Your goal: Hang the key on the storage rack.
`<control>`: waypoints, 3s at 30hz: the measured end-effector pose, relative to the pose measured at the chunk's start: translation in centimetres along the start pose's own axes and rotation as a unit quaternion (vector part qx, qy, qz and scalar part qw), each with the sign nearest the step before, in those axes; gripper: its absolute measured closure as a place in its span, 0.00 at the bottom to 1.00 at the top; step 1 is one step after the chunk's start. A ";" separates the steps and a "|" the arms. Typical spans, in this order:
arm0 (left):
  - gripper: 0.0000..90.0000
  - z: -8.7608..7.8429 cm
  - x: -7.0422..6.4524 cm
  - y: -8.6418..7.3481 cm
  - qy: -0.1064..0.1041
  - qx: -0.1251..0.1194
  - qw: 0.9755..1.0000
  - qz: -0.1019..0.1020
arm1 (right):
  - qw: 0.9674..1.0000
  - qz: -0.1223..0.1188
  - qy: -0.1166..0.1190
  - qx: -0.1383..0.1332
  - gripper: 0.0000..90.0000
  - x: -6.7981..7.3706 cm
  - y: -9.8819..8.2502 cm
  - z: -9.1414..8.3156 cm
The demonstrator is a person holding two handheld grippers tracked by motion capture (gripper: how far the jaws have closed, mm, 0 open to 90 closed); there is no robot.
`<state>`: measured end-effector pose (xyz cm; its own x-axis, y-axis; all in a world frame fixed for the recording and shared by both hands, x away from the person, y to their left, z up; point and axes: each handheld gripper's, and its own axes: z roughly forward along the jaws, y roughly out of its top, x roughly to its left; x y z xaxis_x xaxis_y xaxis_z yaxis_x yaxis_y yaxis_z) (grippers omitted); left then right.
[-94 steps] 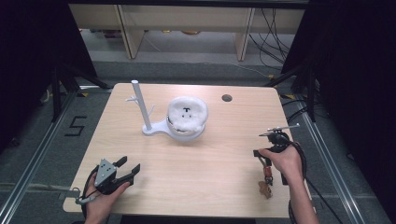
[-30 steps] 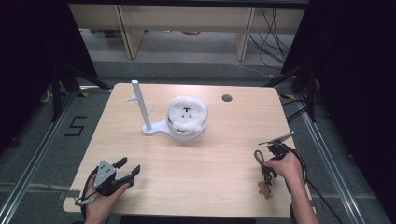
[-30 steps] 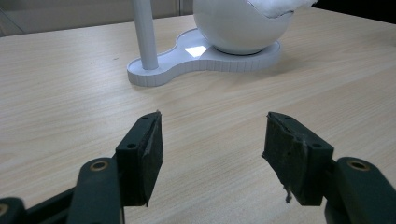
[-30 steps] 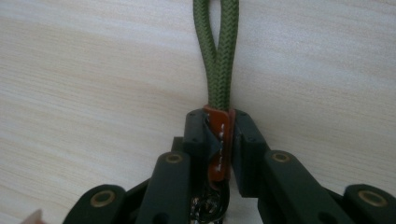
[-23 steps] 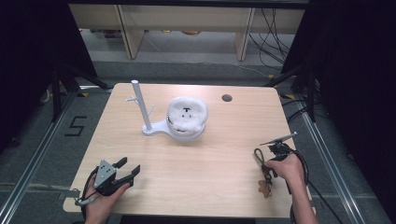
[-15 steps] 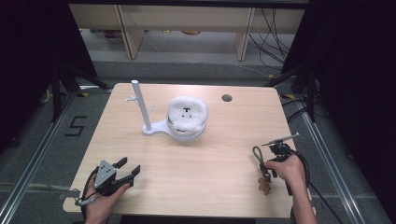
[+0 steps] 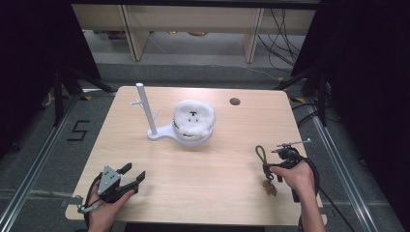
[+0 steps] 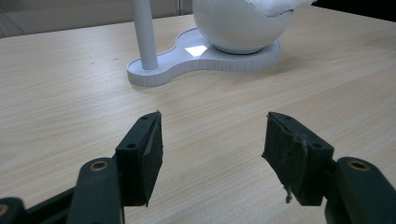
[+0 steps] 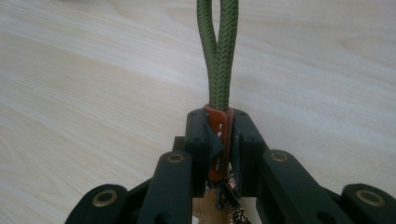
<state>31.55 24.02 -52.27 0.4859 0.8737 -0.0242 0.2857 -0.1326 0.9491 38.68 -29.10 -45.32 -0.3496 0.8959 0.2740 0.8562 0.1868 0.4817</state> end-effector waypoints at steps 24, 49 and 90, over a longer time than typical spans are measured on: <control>0.41 0.0 0.0 0.0 -0.003 0.000 1.000 0.002 | 0.989 -0.027 0.064 -0.128 0.88 3.6 0.7 -0.4; 0.41 0.0 0.1 0.0 -0.003 0.002 1.000 -0.006 | 0.959 -0.083 0.112 -0.245 0.88 6.2 1.7 0.9; 0.38 -0.4 0.1 0.6 -0.017 -0.012 0.999 -0.026 | 0.924 -0.136 0.143 -0.328 0.88 12.0 2.4 3.3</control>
<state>31.43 24.23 -51.56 0.4987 0.8627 -0.0836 0.2907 -0.0757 0.9538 37.82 -16.61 -43.63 -0.6842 0.6912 0.2325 0.3399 0.0202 0.9402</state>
